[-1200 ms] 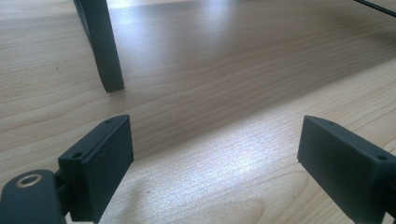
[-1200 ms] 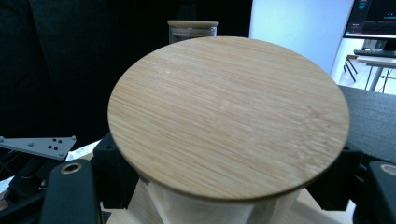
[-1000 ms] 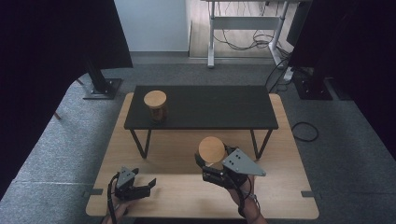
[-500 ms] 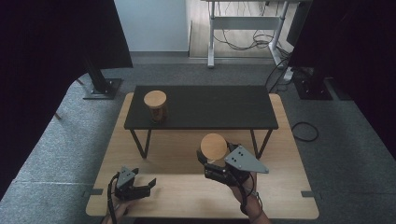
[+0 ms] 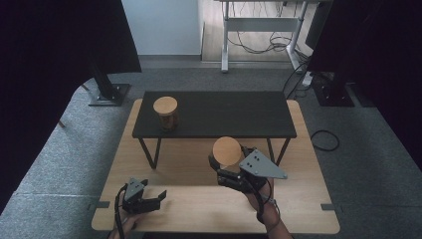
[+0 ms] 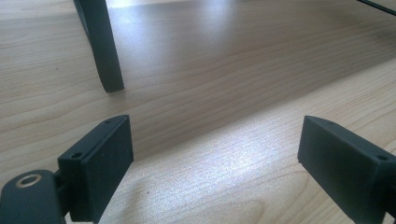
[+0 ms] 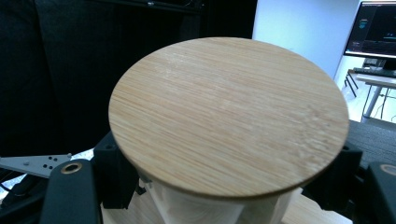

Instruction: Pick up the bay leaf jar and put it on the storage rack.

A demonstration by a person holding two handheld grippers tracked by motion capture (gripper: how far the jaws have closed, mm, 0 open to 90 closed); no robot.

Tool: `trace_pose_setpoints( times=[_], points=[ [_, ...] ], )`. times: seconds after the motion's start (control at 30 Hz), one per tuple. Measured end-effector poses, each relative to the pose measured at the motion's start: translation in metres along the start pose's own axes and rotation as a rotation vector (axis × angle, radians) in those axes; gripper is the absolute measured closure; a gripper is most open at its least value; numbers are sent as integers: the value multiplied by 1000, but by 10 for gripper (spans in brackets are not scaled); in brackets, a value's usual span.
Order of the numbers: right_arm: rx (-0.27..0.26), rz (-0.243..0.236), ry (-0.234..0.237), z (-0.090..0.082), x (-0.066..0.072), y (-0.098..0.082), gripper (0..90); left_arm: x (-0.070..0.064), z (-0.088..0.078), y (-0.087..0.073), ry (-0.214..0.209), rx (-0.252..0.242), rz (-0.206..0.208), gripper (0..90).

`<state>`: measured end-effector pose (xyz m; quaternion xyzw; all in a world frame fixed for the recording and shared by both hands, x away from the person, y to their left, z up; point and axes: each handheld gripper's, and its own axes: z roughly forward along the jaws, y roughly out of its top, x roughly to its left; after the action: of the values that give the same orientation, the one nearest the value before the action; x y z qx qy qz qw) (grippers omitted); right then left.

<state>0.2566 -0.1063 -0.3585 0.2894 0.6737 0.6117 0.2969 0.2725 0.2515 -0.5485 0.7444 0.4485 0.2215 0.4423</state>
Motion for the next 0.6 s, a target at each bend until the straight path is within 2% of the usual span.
trace_pose_setpoints(
  times=[0.6],
  points=[
    [-15, -7, 22, 6, -12, 3, 246, 0, 0, 0, -2, 0, -1, 97]
  ],
)
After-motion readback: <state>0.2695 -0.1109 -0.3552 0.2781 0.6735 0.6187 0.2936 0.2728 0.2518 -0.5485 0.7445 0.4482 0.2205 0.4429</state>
